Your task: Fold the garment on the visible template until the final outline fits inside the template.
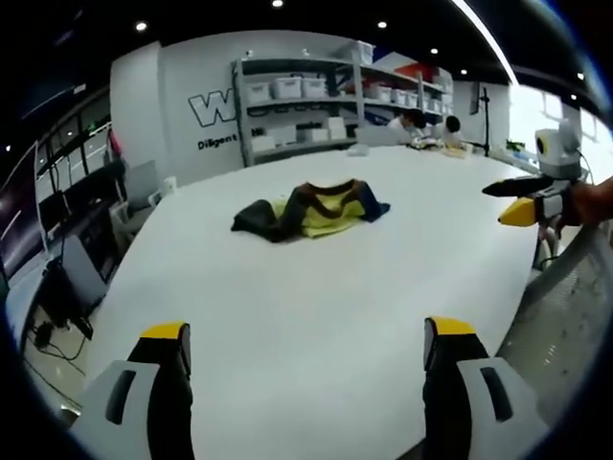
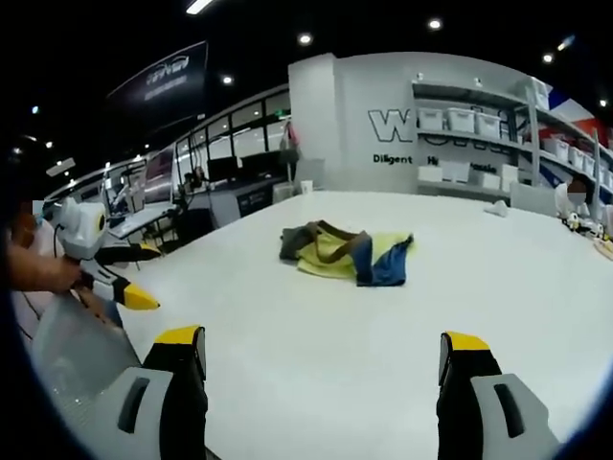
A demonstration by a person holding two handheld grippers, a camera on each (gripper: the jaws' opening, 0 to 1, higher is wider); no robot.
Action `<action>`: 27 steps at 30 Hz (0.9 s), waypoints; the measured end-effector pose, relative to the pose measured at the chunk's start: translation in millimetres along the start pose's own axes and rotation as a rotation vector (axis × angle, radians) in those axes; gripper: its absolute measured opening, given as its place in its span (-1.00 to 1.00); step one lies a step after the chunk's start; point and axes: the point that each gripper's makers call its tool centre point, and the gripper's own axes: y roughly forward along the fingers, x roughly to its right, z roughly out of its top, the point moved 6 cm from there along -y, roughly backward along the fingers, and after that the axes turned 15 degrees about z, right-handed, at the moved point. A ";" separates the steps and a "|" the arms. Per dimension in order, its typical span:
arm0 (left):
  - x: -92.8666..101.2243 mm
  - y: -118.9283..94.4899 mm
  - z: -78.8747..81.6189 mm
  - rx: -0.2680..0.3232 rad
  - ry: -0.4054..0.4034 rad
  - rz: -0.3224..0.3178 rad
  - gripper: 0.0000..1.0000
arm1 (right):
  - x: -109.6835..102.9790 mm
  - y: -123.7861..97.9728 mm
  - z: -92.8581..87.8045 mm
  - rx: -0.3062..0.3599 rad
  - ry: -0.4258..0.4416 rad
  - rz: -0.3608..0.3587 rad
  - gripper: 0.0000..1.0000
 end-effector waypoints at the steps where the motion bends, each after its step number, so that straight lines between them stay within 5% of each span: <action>1: 0.0 0.1 0.2 0.001 -0.003 -0.002 0.95 | 0.1 0.0 -0.5 -0.004 -0.002 -0.001 0.98; 11: 8.6 0.6 -0.9 -0.014 0.011 -0.048 0.93 | 5.5 -1.7 -5.8 -0.038 -0.004 -0.032 0.97; 27: 8.2 6.1 -2.0 -0.008 -0.006 -0.097 0.91 | -6.0 6.2 -12.0 -0.129 -0.125 0.001 0.96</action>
